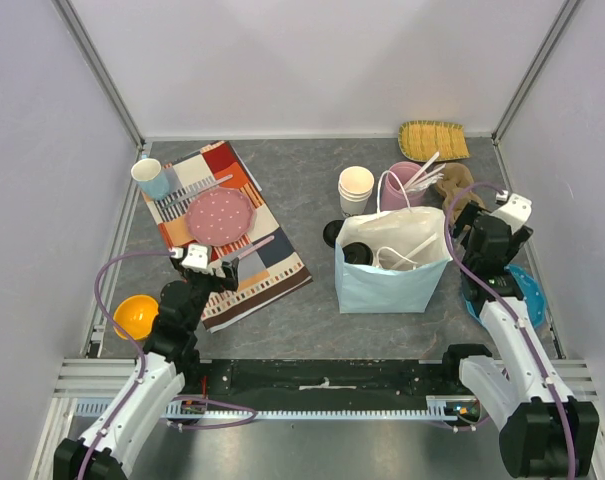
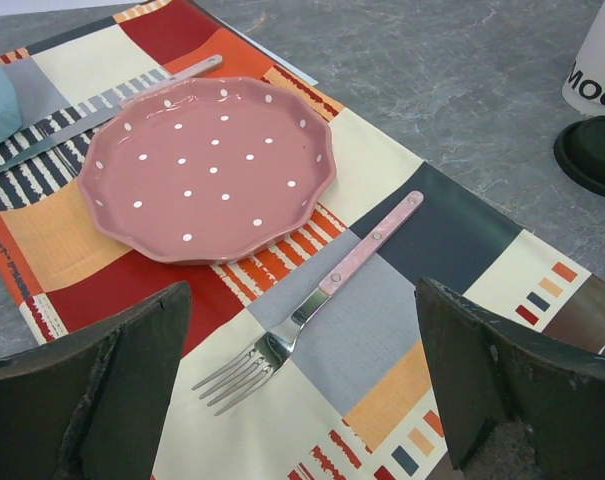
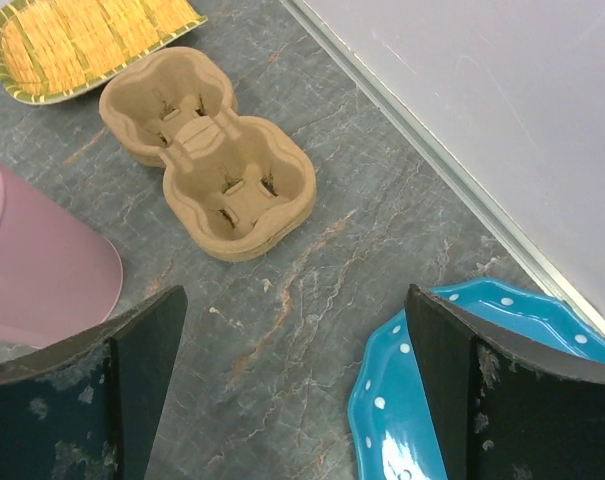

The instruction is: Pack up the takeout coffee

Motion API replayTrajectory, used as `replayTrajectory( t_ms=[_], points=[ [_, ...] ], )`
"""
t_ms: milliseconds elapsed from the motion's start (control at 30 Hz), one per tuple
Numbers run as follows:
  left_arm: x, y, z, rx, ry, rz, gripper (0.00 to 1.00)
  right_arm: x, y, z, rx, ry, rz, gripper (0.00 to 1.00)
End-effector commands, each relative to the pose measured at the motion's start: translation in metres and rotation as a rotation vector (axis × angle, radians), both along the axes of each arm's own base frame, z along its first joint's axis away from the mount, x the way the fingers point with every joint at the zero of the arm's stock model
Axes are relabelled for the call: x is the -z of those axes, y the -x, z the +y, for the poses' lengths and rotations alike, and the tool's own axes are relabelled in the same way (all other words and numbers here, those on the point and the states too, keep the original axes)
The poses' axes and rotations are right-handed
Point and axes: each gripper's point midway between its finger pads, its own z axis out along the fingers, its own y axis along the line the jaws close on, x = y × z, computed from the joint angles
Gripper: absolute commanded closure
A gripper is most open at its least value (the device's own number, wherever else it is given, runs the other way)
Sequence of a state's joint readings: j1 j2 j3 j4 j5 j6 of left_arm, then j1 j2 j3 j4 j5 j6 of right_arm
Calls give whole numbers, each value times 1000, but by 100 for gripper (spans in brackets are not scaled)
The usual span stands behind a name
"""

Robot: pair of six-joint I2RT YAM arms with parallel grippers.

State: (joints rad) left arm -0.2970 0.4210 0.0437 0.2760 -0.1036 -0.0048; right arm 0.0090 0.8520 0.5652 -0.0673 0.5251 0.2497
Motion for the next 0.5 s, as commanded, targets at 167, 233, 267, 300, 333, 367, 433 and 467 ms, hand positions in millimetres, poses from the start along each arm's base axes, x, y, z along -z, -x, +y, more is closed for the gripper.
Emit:
replayTrajectory(
  t_ms=[167, 233, 267, 300, 333, 367, 433, 467],
  points=[
    [-1, -2, 4, -30, 35, -34, 0, -6, -3, 5, -14, -42, -157, 2],
    [-2, -2, 4, -31, 36, -36, 0, 0, -1, 6, -21, -41, -148, 2],
    [-1, -2, 4, -30, 35, -34, 0, -1, 0, 7, -22, -42, -154, 2],
    [-2, -2, 4, -30, 36, -36, 0, 0, 1, 7, -27, -36, -155, 2],
    [-2, -2, 4, -28, 36, -36, 0, 3, 2, 7, -32, -35, -153, 2],
    [-2, -2, 4, -30, 36, -36, 0, 0, 3, 7, -35, -34, -179, 2],
    [-2, -2, 4, -33, 38, -37, 0, 0, 4, 9, -44, -32, -195, 2],
    [-2, -3, 5, -36, 40, -40, 0, -4, 3, 11, -60, -36, -216, 2]
  ],
)
